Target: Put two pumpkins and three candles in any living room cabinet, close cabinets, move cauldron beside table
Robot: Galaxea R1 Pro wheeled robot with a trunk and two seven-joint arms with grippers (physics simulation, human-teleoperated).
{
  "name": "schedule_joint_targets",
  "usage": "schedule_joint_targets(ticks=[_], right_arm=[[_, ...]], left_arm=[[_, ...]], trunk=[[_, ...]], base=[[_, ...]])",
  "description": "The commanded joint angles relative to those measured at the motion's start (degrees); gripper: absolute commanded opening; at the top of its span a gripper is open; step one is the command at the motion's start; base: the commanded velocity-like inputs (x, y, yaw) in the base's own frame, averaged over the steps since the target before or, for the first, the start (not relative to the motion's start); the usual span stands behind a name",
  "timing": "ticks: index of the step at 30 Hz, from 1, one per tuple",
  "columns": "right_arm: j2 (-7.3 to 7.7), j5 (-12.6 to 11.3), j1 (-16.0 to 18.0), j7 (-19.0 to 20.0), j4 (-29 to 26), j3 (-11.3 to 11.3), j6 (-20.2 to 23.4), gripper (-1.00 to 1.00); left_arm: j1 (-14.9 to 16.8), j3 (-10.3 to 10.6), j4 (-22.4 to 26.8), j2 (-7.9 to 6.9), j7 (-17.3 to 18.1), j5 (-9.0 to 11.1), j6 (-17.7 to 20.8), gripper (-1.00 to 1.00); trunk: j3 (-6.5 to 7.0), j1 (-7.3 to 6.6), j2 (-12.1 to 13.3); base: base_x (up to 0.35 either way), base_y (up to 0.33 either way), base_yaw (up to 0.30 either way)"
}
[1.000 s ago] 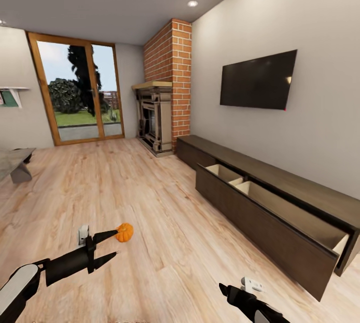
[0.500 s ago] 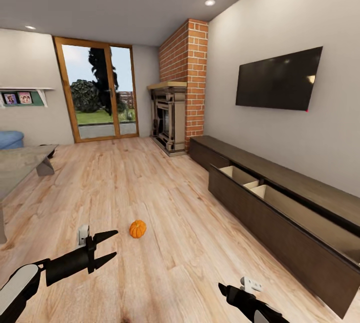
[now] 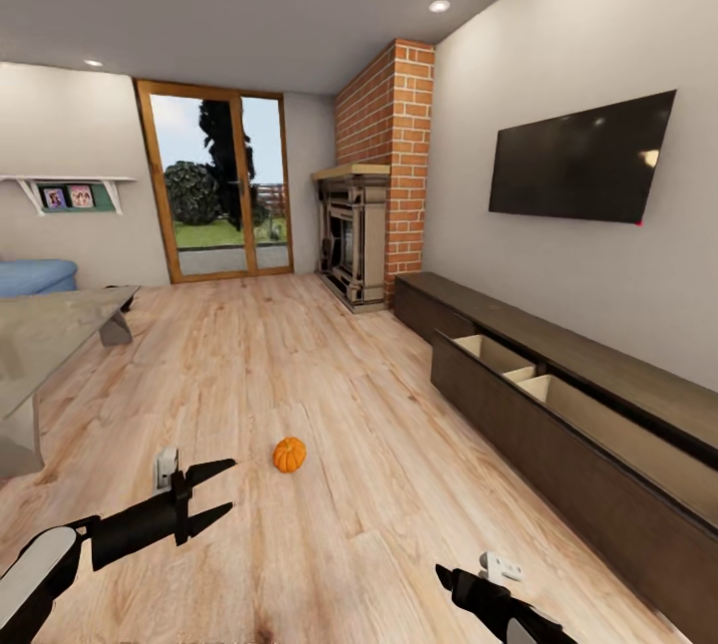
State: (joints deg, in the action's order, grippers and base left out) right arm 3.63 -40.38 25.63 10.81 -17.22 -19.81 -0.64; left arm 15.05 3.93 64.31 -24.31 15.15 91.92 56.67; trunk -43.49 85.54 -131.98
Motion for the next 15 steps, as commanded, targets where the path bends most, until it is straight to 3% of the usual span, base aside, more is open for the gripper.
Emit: schedule_joint_targets(ticks=[1,6,15], right_arm=[[0.06,-0.6,0.0,0.1,0.0,-0.4,-0.1,1.0],[0.06,-0.6,0.0,0.2,0.0,-0.4,-0.1,1.0],[0.06,-0.6,0.0,0.5,0.0,-0.4,-0.1,1.0]], left_arm=[[0.1,0.1,-0.1,-0.04,0.6,-0.4,0.0,1.0],[0.1,0.1,-0.1,-0.04,0.6,-0.4,0.0,1.0],[0.1,0.1,-0.1,-0.02,0.6,-0.4,-0.1,1.0]], trunk=[[-0.02,-0.01,0.0],[0.15,-0.01,0.0],[0.18,-0.01,0.0]], base=[[0.019,0.0,0.241],[0.205,0.0,0.209],[0.279,0.0,0.024]])
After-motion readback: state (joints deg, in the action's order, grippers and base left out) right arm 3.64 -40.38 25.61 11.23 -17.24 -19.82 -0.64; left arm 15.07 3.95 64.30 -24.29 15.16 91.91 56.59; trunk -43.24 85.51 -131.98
